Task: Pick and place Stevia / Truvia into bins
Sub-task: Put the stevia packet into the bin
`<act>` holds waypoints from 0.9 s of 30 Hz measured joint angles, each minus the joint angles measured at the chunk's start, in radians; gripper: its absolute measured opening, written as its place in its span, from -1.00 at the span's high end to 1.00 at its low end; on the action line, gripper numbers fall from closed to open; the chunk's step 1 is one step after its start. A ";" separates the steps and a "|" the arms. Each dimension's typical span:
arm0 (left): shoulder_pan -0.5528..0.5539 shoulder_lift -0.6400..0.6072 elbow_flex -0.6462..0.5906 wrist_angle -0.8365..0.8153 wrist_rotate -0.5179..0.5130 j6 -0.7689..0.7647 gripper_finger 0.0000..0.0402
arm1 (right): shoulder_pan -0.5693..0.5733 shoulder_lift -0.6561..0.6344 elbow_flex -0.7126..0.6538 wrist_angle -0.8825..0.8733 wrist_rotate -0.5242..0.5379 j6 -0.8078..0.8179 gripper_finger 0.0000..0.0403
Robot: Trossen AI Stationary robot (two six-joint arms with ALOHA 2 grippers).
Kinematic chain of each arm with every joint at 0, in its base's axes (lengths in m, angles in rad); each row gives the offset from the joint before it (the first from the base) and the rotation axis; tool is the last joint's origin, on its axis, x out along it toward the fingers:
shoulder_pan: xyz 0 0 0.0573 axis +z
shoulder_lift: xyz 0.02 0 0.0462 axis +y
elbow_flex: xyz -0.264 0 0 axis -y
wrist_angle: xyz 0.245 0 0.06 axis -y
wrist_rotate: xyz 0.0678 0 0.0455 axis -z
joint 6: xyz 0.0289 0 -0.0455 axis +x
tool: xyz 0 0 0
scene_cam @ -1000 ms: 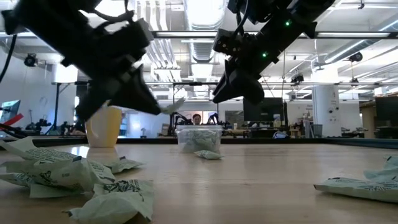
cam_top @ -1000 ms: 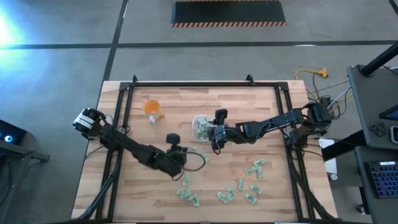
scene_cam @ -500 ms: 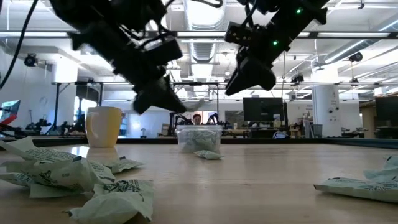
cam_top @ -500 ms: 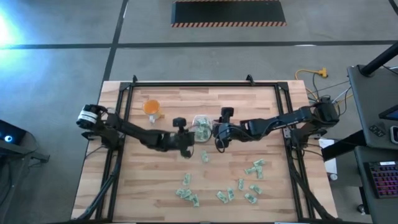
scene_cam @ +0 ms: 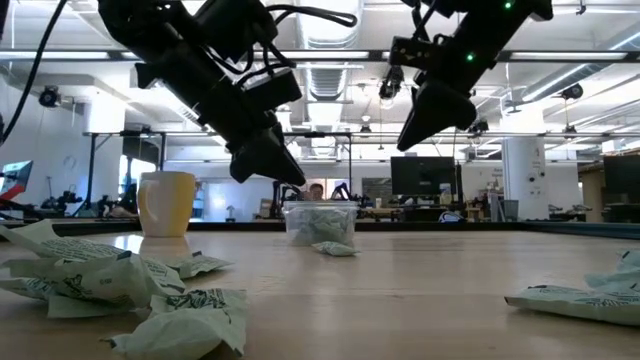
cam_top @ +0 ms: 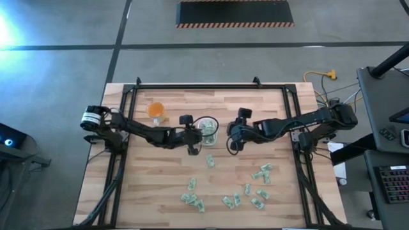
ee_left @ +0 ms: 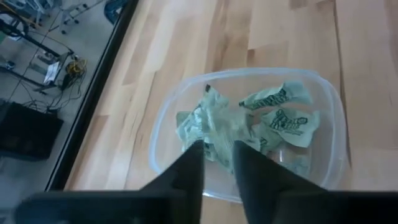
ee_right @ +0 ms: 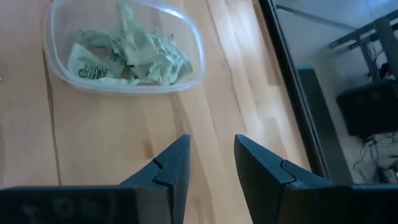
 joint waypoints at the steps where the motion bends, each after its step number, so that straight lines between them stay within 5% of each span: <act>1: 0.000 0.000 0.000 0.004 0.000 0.000 0.57 | 0.000 0.000 -0.003 -0.002 -0.006 0.010 0.42; 5: 0.001 0.000 0.003 0.009 -0.001 -0.004 0.32 | 0.000 0.003 -0.016 0.009 -0.143 0.045 0.43; 13: -0.044 -0.095 0.003 -0.123 -0.001 -0.082 0.16 | 0.015 0.003 -0.122 0.340 -0.732 -0.023 0.44; 27: -0.222 -0.290 -0.046 -0.435 0.000 -0.412 0.16 | 0.076 0.109 -0.252 0.835 -0.788 -0.108 0.46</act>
